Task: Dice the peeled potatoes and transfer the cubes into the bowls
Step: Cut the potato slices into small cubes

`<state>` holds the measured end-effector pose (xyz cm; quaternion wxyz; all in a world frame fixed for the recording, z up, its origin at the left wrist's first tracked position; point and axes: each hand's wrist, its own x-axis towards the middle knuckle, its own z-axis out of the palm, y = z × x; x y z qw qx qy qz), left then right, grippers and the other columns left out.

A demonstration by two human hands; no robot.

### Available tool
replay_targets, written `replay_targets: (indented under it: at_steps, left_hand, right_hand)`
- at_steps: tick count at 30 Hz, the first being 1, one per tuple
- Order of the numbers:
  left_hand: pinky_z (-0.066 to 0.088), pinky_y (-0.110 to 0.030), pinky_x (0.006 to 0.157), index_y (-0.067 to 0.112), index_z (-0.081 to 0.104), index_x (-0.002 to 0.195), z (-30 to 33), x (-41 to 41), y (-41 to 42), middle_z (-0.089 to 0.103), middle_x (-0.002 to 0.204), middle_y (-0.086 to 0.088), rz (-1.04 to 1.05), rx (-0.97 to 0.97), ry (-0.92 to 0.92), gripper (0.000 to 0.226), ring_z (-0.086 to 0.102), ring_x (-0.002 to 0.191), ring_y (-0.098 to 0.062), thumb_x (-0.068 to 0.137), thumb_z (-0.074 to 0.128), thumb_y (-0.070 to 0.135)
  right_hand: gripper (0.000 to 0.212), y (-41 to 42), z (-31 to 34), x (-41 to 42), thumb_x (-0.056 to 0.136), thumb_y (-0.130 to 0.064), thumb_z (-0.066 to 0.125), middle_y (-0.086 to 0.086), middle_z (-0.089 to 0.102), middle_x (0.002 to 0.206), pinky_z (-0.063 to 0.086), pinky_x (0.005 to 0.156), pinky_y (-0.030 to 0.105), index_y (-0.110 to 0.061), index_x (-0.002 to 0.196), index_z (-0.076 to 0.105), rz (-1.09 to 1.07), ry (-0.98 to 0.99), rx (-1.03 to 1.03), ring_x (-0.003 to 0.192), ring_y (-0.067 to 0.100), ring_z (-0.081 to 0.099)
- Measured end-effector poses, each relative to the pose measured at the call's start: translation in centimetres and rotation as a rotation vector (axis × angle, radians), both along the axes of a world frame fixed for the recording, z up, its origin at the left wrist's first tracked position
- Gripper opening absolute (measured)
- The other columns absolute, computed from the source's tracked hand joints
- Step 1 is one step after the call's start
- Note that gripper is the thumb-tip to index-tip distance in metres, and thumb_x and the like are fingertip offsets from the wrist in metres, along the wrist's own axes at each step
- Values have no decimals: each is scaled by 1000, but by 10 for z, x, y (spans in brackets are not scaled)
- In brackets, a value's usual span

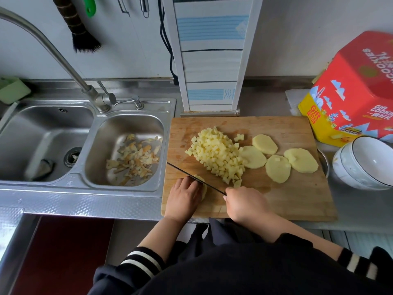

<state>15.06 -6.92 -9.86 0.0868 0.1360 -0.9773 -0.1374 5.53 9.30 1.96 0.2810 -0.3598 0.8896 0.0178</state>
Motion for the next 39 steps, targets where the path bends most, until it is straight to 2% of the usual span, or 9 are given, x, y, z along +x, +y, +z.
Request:
replay_targets:
  at_steps: [8, 13, 18, 20, 24, 28, 31, 35, 39]
  left_hand:
    - [51, -37, 64, 12, 65, 97, -6, 0, -1, 62, 94, -8, -4, 26, 59, 31, 55, 78, -29, 90, 48, 36]
    - [49, -37, 61, 10, 62, 89, -6, 1, -1, 60, 90, -8, -5, 27, 79, 28, 53, 75, -29, 91, 48, 34]
    - [47, -35, 60, 9, 62, 85, -4, 2, 2, 59, 89, -7, -12, 41, 127, 27, 52, 73, -28, 90, 48, 31]
    - [46, -34, 60, 9, 63, 84, -4, 3, 2, 59, 88, -6, -4, 41, 133, 28, 51, 74, -27, 91, 48, 32]
    - [49, -37, 61, 9, 64, 90, -7, 4, 2, 61, 91, -7, 4, 38, 135, 28, 53, 78, -28, 92, 48, 32]
    - [51, -39, 65, 8, 66, 95, -12, 7, 5, 62, 93, -9, 31, 57, 172, 27, 53, 81, -29, 93, 50, 29]
    - [51, -39, 64, 9, 66, 97, -13, 7, 6, 63, 92, -9, 22, 53, 197, 25, 53, 81, -29, 92, 52, 28]
    - [51, -37, 64, 8, 67, 97, -10, 7, 5, 63, 91, -10, 14, 51, 219, 26, 56, 79, -30, 92, 52, 29]
    - [51, -37, 64, 6, 68, 96, -10, 7, 4, 63, 90, -10, 17, 46, 219, 29, 56, 78, -30, 93, 51, 30]
  right_hand:
    - [18, -8, -7, -5, 99, -11, 43, 4, 64, 96, 41, 64, 31, -13, 103, 60, -47, -37, 113, 88, 25, 63]
    - [18, -4, -18, -10, 100, -17, 45, -3, 50, 73, 44, 63, 32, -12, 99, 63, -120, -94, 83, 79, 24, 61]
    - [31, 7, -14, -6, 104, -35, 36, 3, 64, 94, 48, 70, 34, -14, 104, 59, -138, -103, -13, 88, 25, 64]
    - [32, 9, -10, -5, 104, -36, 33, 3, 65, 93, 49, 70, 35, -15, 103, 58, -101, -59, -37, 86, 26, 64]
    - [24, 8, -1, 0, 104, -29, 34, -3, 47, 70, 36, 59, 32, -18, 88, 48, -18, -42, -68, 70, 24, 51]
    - [20, 4, 0, 2, 102, -23, 37, 1, 54, 78, 30, 52, 31, -16, 88, 48, 28, -25, -51, 71, 26, 52]
    - [15, 3, -4, 2, 99, -15, 41, -3, 45, 70, 26, 46, 29, -14, 91, 54, 27, -11, -11, 67, 24, 49]
    - [15, 1, -7, 1, 97, -13, 42, -1, 51, 75, 35, 56, 30, -17, 85, 50, 11, -34, -6, 71, 25, 52]
    - [16, -2, -6, 0, 97, -12, 43, 4, 62, 88, 39, 61, 31, -14, 91, 58, -8, -53, 31, 84, 28, 62]
